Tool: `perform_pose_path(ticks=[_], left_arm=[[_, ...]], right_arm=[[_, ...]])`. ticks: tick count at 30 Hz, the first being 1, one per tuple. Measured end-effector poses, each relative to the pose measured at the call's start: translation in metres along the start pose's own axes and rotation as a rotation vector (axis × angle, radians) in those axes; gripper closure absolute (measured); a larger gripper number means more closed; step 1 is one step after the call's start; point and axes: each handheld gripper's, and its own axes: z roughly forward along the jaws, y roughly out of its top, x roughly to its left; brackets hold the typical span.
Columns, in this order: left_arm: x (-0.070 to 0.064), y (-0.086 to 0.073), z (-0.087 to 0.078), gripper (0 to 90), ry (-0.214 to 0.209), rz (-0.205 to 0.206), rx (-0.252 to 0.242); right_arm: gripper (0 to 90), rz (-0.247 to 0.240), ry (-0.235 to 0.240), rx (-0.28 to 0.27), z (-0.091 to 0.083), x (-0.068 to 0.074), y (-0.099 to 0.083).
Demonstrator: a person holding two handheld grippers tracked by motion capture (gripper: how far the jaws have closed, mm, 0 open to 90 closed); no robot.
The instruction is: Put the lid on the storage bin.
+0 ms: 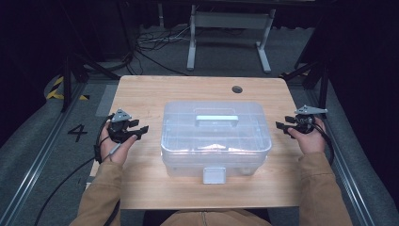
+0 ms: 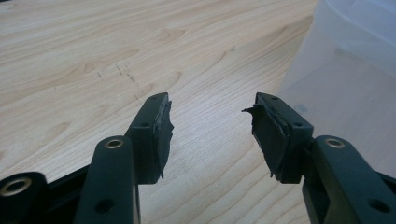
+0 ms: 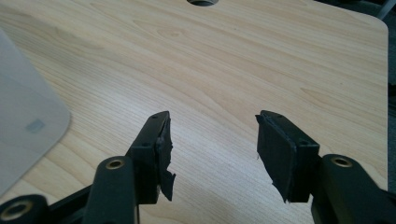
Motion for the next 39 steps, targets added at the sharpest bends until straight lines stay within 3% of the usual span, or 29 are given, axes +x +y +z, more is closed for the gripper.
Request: perform_pose_path(ticks=[10, 16, 29, 39], left_arm=[[0.005, -0.007, 0.008, 45.5, -0.002, -0.031, 0.028], [0.006, -0.009, 0.012, 44.8, -0.002, -0.027, 0.05], [0.007, -0.012, 0.019, 42.8, -0.026, -0.031, 0.105], [0.006, -0.013, 0.023, 44.4, -0.058, -0.062, 0.154]], right_arm=[[45.5, 0.005, 0.004, 0.019, 0.012, -0.002, -0.013], [45.4, 0.005, 0.008, 0.027, 0.017, -0.002, -0.017], [45.2, -0.003, 0.022, 0.052, 0.024, 0.001, -0.022], [44.0, -0.015, 0.03, 0.084, 0.028, 0.003, -0.024]])
